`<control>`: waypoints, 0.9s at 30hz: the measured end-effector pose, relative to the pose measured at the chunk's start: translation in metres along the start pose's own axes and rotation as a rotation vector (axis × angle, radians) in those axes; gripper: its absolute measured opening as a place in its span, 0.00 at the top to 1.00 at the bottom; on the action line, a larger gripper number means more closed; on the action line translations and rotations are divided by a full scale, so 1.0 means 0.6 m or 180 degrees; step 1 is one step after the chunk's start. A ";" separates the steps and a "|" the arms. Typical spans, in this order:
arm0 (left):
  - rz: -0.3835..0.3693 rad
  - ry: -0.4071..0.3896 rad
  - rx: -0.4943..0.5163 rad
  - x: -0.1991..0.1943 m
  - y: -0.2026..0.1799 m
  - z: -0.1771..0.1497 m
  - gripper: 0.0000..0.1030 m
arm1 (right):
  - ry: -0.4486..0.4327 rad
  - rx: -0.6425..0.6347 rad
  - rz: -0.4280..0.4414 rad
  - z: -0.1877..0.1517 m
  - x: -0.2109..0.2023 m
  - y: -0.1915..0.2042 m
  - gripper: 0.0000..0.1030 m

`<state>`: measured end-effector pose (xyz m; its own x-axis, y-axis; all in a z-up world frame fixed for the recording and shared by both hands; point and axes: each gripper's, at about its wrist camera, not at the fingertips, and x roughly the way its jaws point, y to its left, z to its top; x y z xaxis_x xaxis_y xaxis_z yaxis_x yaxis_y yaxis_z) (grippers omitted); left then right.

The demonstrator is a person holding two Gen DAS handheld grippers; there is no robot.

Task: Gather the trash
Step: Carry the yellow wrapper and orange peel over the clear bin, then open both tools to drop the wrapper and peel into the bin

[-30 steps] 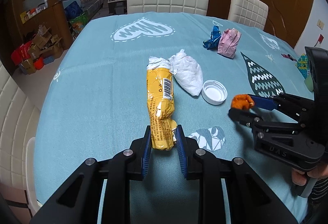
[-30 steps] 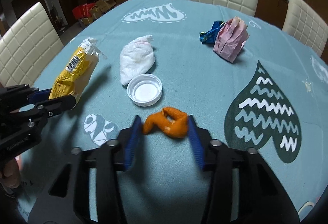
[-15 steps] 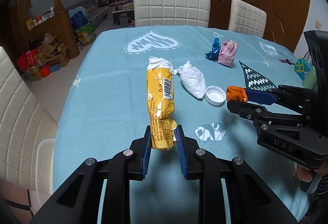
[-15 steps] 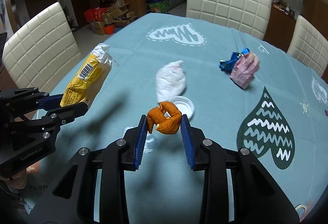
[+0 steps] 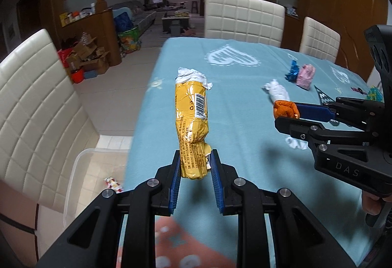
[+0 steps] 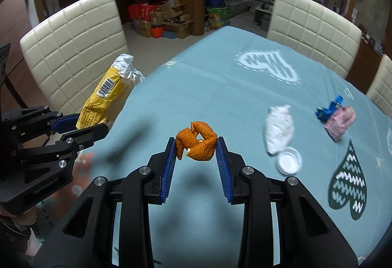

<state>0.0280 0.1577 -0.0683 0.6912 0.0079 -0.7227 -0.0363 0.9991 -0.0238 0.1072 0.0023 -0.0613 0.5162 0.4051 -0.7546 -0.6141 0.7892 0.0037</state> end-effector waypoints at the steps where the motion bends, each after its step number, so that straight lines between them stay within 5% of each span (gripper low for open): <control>1: 0.0042 -0.0012 -0.0046 -0.006 0.019 -0.006 0.77 | -0.0003 -0.0044 0.0018 0.004 0.003 0.013 0.66; 15: 0.0728 0.0118 -0.0358 -0.021 0.210 -0.064 0.76 | 0.0065 -0.0573 0.0342 0.070 0.072 0.200 0.66; 16: 0.0734 0.0136 -0.0391 -0.020 0.219 -0.068 0.69 | 0.0079 -0.0604 0.0360 0.073 0.078 0.210 0.66; 17: 0.0735 0.0144 -0.0436 -0.019 0.227 -0.074 0.48 | 0.0099 -0.0641 0.0376 0.074 0.084 0.220 0.66; 19: 0.0723 0.0075 -0.0567 -0.023 0.244 -0.082 0.21 | 0.0136 -0.0710 0.0391 0.076 0.096 0.237 0.66; 27: 0.0761 0.0028 -0.0768 -0.027 0.280 -0.103 0.20 | 0.0202 -0.0827 0.0480 0.081 0.118 0.281 0.65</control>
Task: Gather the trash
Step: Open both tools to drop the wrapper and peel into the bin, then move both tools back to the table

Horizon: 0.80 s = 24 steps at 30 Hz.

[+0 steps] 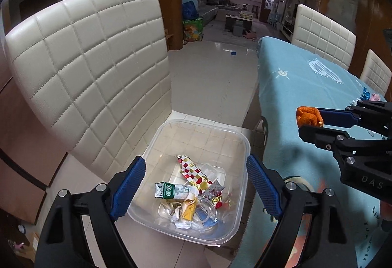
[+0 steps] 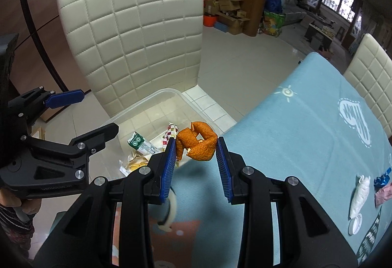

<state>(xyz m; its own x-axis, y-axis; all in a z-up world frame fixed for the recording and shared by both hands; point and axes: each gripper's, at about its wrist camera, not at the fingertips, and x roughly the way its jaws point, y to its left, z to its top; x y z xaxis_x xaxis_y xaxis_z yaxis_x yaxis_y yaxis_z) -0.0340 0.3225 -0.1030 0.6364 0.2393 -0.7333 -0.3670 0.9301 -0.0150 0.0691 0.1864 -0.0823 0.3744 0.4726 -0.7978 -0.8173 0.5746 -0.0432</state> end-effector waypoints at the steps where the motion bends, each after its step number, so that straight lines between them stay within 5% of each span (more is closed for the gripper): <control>1: 0.0018 -0.0008 -0.0028 -0.001 0.007 -0.002 0.20 | 0.0003 -0.0018 0.0013 0.003 0.003 0.006 0.65; 6: 0.0085 -0.0028 -0.0159 -0.008 0.042 -0.010 0.20 | -0.0008 -0.0119 0.0092 0.014 0.010 0.036 0.62; 7: 0.0092 -0.0029 -0.0188 -0.009 0.048 -0.011 0.20 | -0.0002 -0.0119 0.0121 0.017 0.011 0.040 0.48; 9: 0.0101 -0.0025 -0.0226 -0.011 0.058 -0.012 0.20 | -0.0071 -0.0093 0.0086 0.017 0.006 0.043 0.36; 17: 0.0097 -0.0028 -0.0096 -0.016 0.032 0.002 0.20 | -0.0135 0.0050 -0.0048 -0.006 -0.022 -0.001 0.36; 24: -0.0067 -0.0061 0.0299 -0.024 -0.071 0.027 0.20 | -0.0177 0.0347 -0.0237 -0.054 -0.057 -0.091 0.35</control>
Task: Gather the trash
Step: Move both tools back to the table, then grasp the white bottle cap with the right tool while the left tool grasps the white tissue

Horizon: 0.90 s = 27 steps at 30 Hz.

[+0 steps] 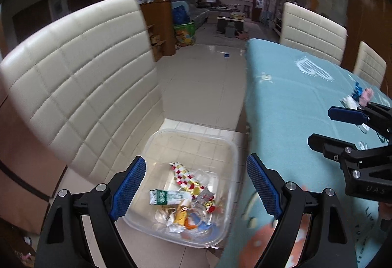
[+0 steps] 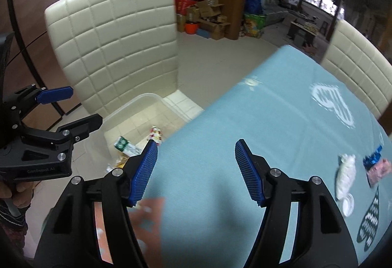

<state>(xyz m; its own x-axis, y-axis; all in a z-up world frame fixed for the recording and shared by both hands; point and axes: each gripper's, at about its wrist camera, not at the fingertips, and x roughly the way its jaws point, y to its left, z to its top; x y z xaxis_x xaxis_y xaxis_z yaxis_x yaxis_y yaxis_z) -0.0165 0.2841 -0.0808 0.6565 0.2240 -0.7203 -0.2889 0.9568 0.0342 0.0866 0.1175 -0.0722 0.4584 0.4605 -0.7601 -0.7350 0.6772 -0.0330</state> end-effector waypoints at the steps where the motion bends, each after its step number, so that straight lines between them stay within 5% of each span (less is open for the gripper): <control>1: -0.0024 0.0002 0.0048 0.000 -0.014 0.004 0.20 | -0.0007 0.0077 -0.0045 -0.008 -0.008 -0.022 0.35; 16: -0.0622 0.0108 0.0839 0.021 -0.324 0.076 0.20 | -0.0032 0.1033 -0.0580 -0.147 -0.087 -0.311 0.35; 27: -0.0617 0.0256 0.0999 0.059 -0.423 0.100 0.20 | 0.0156 0.1185 -0.0441 -0.192 -0.033 -0.375 0.36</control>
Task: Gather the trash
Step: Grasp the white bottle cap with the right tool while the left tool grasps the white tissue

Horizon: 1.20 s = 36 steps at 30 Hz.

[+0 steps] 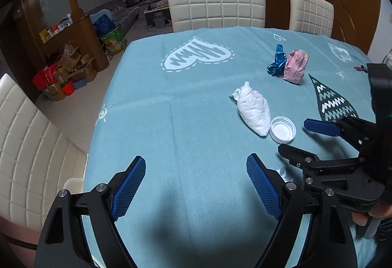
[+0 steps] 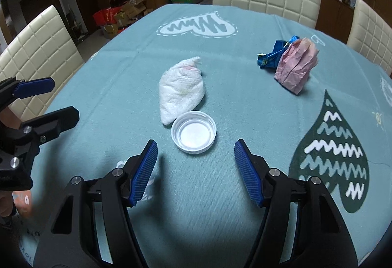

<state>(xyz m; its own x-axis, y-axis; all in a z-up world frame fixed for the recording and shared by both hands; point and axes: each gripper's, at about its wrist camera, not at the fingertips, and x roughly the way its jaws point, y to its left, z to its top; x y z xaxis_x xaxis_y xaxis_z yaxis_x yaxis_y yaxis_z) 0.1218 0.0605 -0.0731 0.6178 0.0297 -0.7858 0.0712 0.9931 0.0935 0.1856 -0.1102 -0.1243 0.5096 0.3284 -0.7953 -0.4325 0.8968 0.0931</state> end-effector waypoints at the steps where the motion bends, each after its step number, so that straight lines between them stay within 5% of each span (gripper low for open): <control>1: 0.0023 0.0018 0.0003 0.004 0.000 0.004 0.20 | 0.0003 0.0011 0.0013 0.001 0.005 -0.003 0.36; 5: 0.0045 0.0083 -0.0022 0.022 -0.001 0.014 0.20 | -0.0025 0.0004 0.0043 0.006 0.013 -0.012 0.40; 7: 0.0032 0.0106 -0.0036 0.031 -0.004 0.022 0.20 | -0.0036 -0.0047 0.0024 0.008 0.013 -0.015 0.59; 23: -0.0195 0.0105 0.0361 0.074 -0.133 0.061 0.20 | -0.0233 0.0312 -0.0629 -0.003 -0.025 -0.123 0.59; 36: -0.0107 0.0094 0.0263 0.130 -0.133 0.084 0.25 | -0.0283 0.0416 -0.0534 -0.009 -0.035 -0.139 0.58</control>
<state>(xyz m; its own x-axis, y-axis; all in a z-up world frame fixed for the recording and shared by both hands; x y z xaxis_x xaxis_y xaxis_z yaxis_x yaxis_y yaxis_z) 0.2037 -0.0220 -0.1114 0.5906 0.0011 -0.8070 0.1566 0.9808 0.1160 0.2068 -0.1935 -0.1184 0.6324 0.1910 -0.7507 -0.2390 0.9700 0.0455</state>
